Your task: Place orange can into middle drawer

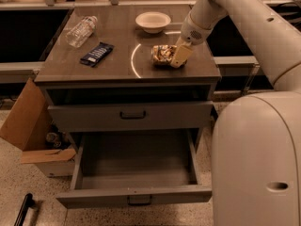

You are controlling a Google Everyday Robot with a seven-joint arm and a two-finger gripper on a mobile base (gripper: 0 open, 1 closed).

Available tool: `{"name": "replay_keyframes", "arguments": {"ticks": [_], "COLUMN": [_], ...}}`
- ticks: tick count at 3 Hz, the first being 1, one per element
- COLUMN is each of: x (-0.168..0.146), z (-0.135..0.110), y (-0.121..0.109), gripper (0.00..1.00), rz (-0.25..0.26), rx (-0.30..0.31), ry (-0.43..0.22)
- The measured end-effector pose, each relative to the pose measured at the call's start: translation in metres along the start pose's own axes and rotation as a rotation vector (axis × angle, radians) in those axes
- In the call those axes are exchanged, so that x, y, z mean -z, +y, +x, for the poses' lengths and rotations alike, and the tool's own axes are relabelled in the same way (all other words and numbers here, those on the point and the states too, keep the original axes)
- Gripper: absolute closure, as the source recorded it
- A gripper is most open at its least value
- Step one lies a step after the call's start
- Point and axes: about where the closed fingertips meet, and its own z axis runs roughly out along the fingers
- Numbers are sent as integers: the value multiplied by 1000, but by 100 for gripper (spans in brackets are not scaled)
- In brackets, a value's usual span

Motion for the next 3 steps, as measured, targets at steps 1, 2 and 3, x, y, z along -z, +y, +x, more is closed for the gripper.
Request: {"name": "replay_keyframes", "arguments": {"ticks": [1, 2, 3], "x": [9, 38, 61], "z": [-2, -7, -12], "y": [4, 26, 77], "gripper": [73, 96, 100], "rz": [5, 17, -18], "rx": [14, 40, 67], "ry": [-13, -83, -172]}}
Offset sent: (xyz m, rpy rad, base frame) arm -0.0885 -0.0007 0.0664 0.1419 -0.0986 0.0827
